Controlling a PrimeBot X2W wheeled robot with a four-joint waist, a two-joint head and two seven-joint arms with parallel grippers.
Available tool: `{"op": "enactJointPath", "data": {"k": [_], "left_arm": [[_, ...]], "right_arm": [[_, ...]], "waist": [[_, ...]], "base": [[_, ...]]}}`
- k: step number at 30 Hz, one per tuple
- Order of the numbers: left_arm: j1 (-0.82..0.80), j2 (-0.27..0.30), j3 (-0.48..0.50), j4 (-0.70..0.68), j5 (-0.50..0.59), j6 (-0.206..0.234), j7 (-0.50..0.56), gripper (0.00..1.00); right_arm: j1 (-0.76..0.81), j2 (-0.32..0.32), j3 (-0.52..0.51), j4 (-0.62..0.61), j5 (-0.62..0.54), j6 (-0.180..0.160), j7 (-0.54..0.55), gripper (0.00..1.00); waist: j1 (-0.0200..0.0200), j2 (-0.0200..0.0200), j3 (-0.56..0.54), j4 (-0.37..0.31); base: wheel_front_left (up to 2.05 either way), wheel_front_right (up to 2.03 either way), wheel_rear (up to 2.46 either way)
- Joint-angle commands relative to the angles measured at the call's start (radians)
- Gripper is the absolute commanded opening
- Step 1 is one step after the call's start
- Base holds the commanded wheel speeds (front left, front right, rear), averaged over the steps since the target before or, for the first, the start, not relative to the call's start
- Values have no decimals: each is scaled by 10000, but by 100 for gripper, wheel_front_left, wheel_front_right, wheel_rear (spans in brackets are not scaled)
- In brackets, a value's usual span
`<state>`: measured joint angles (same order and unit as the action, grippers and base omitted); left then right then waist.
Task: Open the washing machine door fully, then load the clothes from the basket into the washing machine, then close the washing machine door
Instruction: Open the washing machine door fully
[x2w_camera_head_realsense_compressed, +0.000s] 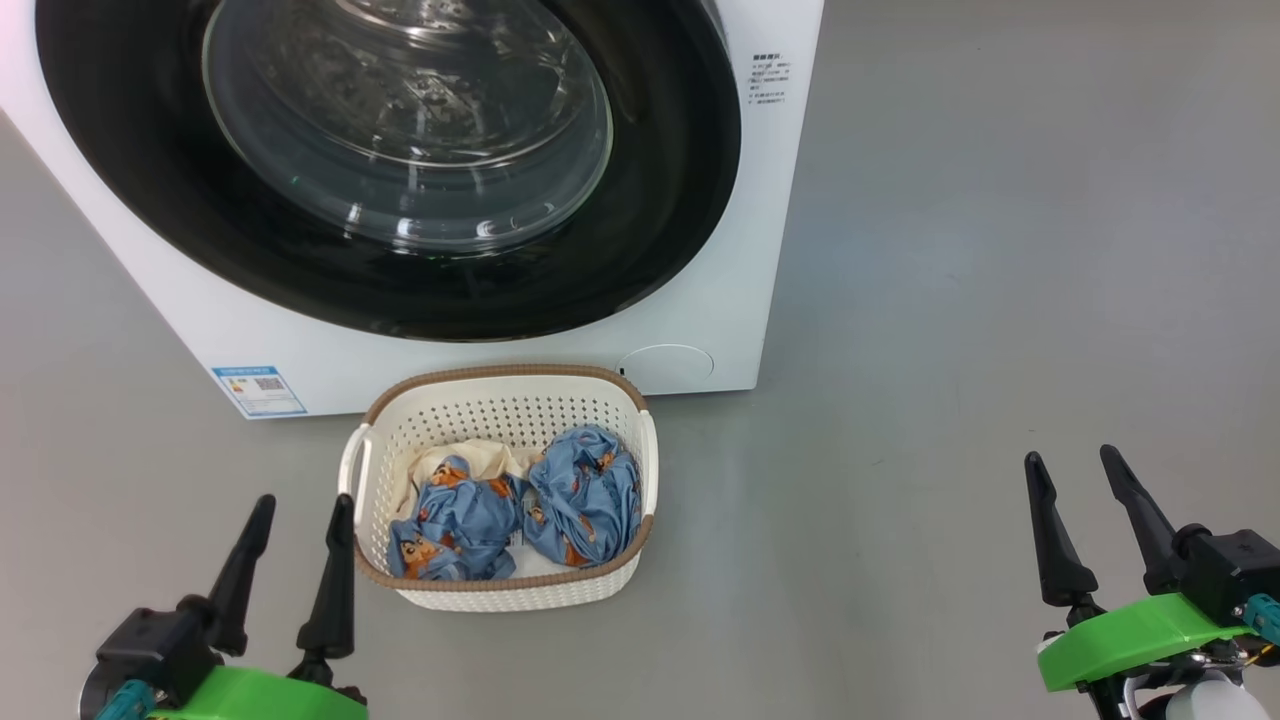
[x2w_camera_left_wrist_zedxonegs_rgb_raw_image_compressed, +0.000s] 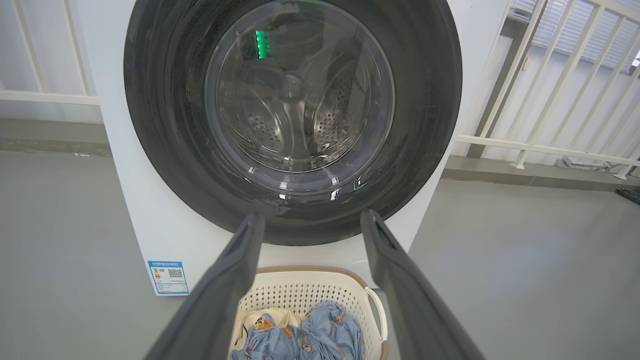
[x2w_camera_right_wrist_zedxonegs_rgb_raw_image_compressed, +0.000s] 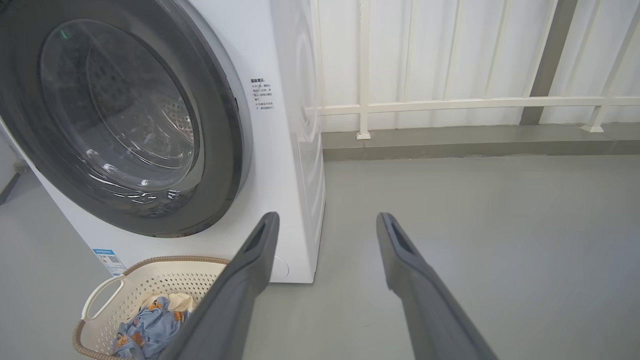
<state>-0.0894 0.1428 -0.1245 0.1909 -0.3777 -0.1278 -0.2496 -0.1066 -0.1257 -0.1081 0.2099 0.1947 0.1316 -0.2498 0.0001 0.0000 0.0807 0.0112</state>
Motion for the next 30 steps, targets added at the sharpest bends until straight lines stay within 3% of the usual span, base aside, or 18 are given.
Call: {"op": "enactJointPath", "data": {"k": [1, 30], "left_arm": [[-381, 209, 337, -287, -56, -29, -122, 100], [-168, 48, 394, -551, 580, -29, -122, 100]], "right_arm": [[-407, -37, 218, -248, 107, -9, -120, 100], [-684, 148, 200, -262, 638, -9, -120, 100]], "waist": [[-1, 0, 2, -3], [-1, 0, -31, 13]], "base": [[1, 1, -3], [0, 0, 0]]}}
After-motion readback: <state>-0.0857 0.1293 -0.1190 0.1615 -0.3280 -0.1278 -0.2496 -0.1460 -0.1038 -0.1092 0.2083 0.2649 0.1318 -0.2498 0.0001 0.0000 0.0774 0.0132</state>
